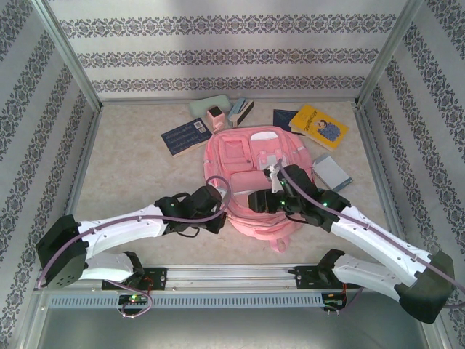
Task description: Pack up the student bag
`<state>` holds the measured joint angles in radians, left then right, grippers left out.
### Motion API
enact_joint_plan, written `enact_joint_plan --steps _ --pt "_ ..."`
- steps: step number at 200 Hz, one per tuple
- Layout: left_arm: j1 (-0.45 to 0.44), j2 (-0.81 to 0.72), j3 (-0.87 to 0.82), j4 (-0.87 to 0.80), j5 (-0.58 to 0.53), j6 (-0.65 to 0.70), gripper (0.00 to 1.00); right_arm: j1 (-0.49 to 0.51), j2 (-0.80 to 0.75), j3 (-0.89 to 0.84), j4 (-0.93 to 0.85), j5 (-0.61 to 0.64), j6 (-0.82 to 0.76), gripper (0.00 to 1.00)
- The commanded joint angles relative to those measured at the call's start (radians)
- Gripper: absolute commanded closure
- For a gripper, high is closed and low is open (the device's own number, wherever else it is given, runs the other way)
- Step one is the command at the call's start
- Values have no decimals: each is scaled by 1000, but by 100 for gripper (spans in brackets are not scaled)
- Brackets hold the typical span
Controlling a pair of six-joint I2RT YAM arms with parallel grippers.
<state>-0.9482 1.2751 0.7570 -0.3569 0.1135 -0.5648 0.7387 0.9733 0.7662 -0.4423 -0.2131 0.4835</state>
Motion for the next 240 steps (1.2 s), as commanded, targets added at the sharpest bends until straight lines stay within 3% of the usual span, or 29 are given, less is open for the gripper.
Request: enact_joint_plan --steps 1,33,63,110,179,240 --pt "-8 -31 -39 68 26 -4 100 21 -3 -24 71 -40 -426 44" --pt "-7 -43 -83 112 31 -10 100 59 34 -26 72 -104 -573 48" --pt "-6 -40 -108 150 29 -12 100 115 95 -34 63 -40 -615 47" --pt "-5 29 -130 215 45 -13 100 118 94 -60 99 142 -513 47" --pt "-3 110 -109 246 48 2 99 84 -34 -154 213 134 -326 46" --pt "-3 153 -113 282 54 -7 83 80 -62 -183 217 144 -299 43"
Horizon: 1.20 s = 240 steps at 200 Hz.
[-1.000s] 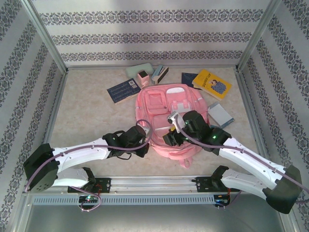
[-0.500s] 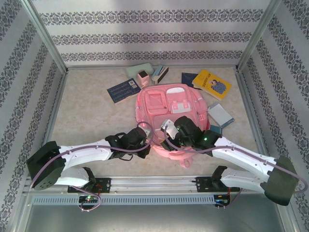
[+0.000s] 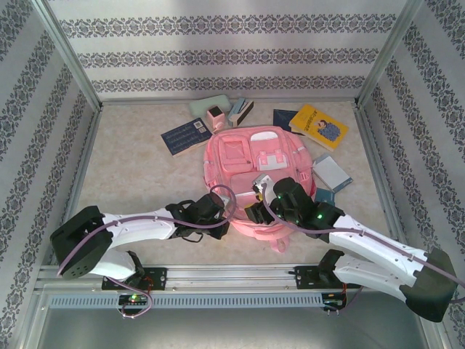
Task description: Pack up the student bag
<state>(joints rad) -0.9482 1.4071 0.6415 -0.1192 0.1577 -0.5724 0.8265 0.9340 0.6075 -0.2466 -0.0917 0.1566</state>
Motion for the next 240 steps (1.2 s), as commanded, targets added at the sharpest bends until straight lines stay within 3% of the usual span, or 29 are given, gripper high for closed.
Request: enact_joint_plan --steps 1,101,139,169,240 --pt "-3 22 3 45 9 0 83 -7 -23 -25 21 23 28 43" --pt "8 132 68 33 -39 27 69 -10 -19 -43 33 1 60 43" --pt "8 7 29 -54 -80 99 62 -10 -59 -37 1 -2 52 43" --pt "8 -86 -1 -133 -157 177 49 -13 -91 -37 -19 -10 26 42" --pt "8 86 40 -58 -80 216 40 -36 -120 -23 -41 -25 16 41"
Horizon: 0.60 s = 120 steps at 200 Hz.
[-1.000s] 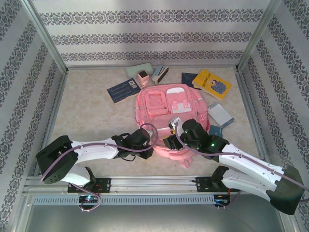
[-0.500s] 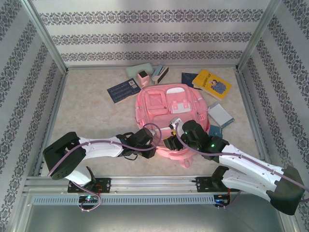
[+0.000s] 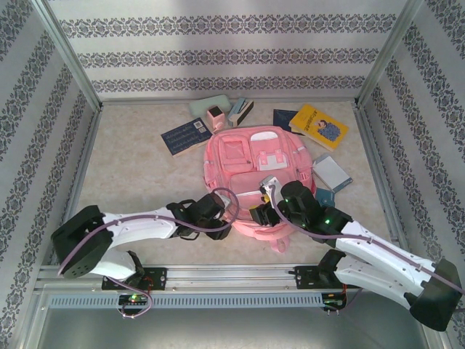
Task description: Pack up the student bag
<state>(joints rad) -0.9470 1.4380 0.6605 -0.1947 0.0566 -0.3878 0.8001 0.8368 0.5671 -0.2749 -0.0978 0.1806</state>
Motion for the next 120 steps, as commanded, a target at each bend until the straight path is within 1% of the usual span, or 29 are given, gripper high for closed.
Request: enact_joint_plan --steps 1,66,82,100,120 --pt "7 59 22 20 21 31 39 -9 -23 17 -13 -20 -9 41" --pt "7 169 83 68 5 33 42 -10 -16 -19 20 -45 20 42" --pt "7 197 102 73 8 39 47 -11 -9 -26 31 -43 26 42" --pt "7 228 122 84 24 37 56 -11 4 -30 41 -44 31 43" --pt "7 256 143 91 29 32 58 -12 23 -31 51 -58 37 45"
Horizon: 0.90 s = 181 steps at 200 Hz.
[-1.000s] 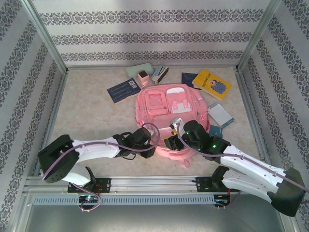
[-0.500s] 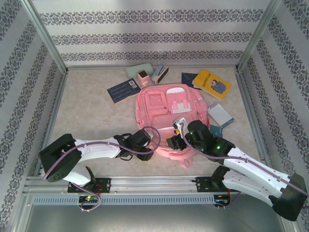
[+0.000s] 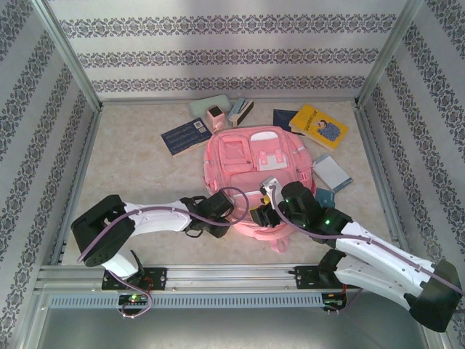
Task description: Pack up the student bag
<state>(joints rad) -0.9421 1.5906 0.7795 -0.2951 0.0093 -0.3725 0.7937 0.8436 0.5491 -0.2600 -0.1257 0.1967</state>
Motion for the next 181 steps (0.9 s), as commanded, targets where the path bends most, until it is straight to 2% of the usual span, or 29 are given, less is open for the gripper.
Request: enact_joint_plan --steps 1,26,45,80,99,146,181 --pt "2 104 24 192 77 16 58 -5 16 -13 36 -30 21 46" --pt "6 116 37 201 79 6 68 -5 29 -19 47 -35 29 47" --pt "12 104 27 223 97 0 81 -4 35 -17 42 -31 25 49" --pt "26 42 -49 332 144 -22 96 -5 45 -8 36 -25 17 50" --pt "31 14 -93 392 160 -37 100 -5 61 1 37 -31 12 51" --pt "54 -98 -210 490 130 -62 100 -4 87 28 14 -20 -31 52" --pt "61 -162 -263 509 126 -57 100 18 183 120 -69 -13 -165 49"
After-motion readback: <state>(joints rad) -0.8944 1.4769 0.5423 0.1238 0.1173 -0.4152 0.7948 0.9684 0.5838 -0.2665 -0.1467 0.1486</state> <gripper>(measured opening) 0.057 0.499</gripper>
